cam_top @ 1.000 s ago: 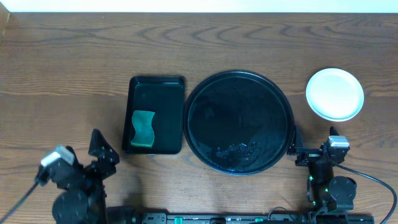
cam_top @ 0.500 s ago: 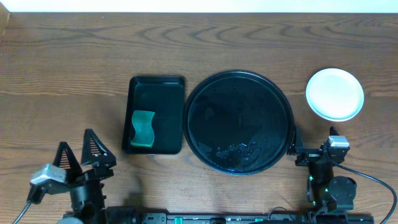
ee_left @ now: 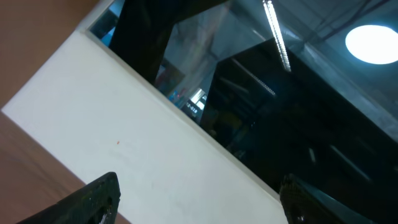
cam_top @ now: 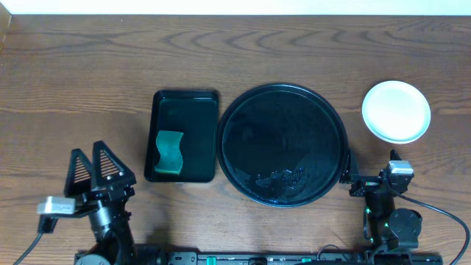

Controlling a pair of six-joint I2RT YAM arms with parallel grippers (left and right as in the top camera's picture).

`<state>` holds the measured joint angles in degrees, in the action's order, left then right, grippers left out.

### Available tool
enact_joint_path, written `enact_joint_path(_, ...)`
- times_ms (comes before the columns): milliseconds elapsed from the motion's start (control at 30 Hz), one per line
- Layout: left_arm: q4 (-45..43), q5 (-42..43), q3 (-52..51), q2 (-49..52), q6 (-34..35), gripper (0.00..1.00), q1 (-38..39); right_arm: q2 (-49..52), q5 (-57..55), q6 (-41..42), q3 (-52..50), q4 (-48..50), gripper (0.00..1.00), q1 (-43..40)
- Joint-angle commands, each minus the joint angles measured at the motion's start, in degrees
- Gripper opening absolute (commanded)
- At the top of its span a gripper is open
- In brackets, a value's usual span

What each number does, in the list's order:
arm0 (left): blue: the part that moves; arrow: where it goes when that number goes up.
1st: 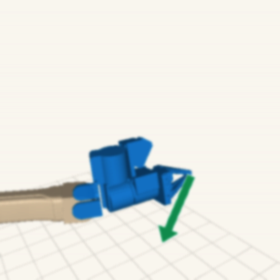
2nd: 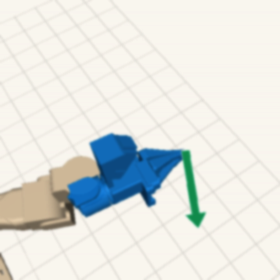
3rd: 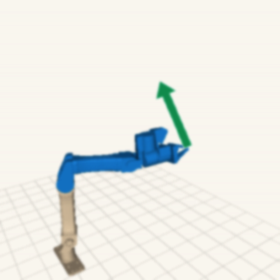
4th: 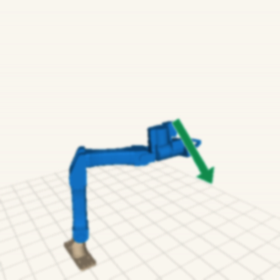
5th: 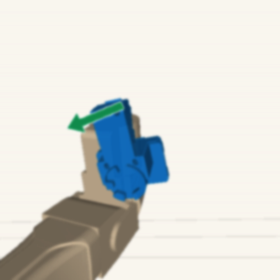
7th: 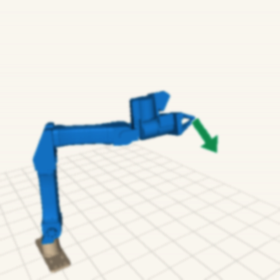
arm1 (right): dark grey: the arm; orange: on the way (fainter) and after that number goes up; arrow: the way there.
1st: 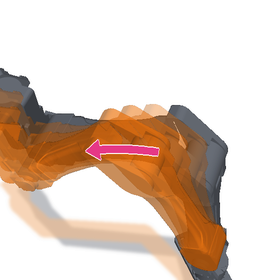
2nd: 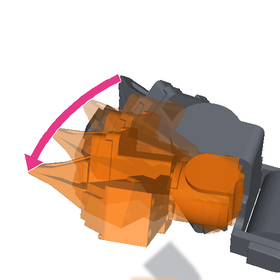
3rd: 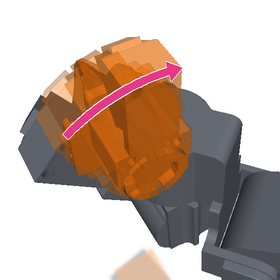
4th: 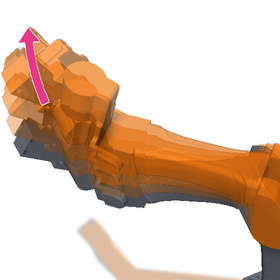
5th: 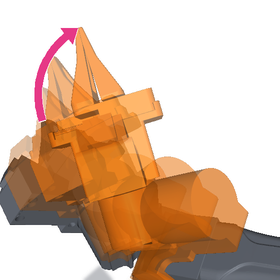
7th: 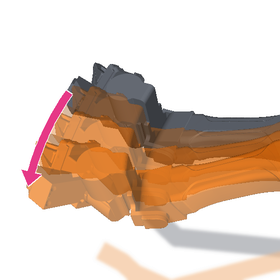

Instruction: Clean dirty plates on tray and stack at the side

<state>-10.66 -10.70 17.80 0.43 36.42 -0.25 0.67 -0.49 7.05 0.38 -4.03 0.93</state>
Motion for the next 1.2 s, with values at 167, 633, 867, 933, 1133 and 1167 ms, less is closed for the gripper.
enact_joint_path(167, -8.0, -0.3, -8.6, -0.3, 3.1, 0.82, 0.2, -0.4, -0.5, 0.6, -0.1, -0.2, 0.99, -0.5)
enact_joint_path(633, -11.5, -0.3, -14.8, -0.3, 4.8, 0.82, 0.2, -0.4, -0.5, 0.6, -0.1, -0.2, 0.99, -0.5)
enact_joint_path(867, -11.5, -0.3, -17.6, -0.3, 4.8, 0.82, 0.2, -0.4, -0.5, 0.6, -0.1, -0.2, 0.99, -0.5)
enact_joint_path(933, -9.7, -0.3, -17.6, -0.3, 4.8, 0.82, 0.2, -0.4, -0.5, 0.6, -0.1, -0.2, 0.99, -0.5)
enact_joint_path(1133, -2.1, -0.3, -17.6, -0.3, 4.8, 0.82, 0.2, -0.4, -0.5, 0.6, -0.1, -0.2, 0.99, -0.5)
enact_joint_path(1167, -0.3, -0.3, -17.6, -0.3, 4.8, 0.82, 0.2, -0.4, -0.5, 0.6, -0.1, -0.2, 0.99, -0.5)
